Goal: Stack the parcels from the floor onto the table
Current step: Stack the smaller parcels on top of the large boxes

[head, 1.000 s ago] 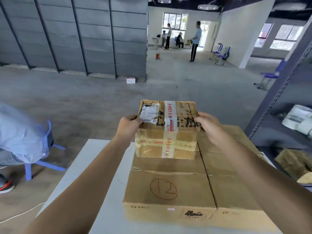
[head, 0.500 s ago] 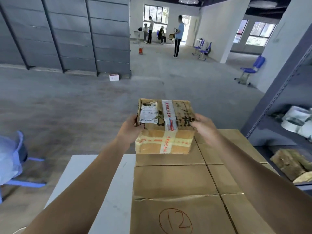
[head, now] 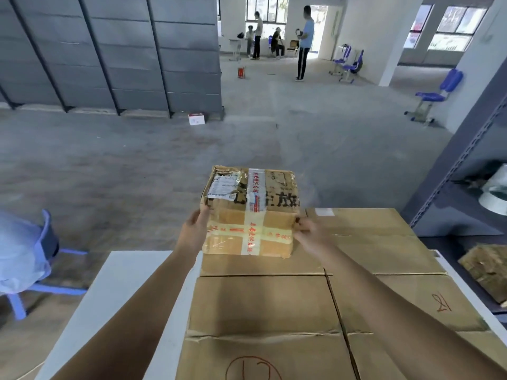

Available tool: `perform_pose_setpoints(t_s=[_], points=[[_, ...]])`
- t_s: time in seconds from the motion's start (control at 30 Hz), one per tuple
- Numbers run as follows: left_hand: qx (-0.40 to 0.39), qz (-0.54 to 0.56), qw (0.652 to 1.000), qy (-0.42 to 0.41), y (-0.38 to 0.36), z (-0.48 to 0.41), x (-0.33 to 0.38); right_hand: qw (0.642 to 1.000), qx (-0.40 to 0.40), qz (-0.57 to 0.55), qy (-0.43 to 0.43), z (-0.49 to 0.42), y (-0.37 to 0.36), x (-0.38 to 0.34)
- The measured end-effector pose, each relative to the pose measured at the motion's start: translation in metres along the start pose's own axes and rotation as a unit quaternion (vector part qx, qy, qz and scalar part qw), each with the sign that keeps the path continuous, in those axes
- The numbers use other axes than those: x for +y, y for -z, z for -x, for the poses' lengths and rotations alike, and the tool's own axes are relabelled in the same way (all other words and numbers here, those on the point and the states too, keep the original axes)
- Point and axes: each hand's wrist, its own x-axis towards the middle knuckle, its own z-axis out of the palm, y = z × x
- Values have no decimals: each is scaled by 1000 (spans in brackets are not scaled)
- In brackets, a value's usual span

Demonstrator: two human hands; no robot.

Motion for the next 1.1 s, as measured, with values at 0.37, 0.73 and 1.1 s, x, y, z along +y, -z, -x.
perform_pose_setpoints(t_s=[0.37,0.73,1.1], points=[[-13,82,995,47,-18,-25,0,990,-134,-16,31,-18,-7,22],[-8,-39,996,75,-25,-38,-22,990,-134,49,23,-19,-9,13],[-4,-59,996,62,-27,-30,-24,992,-120,19,14,-13,-9,17]])
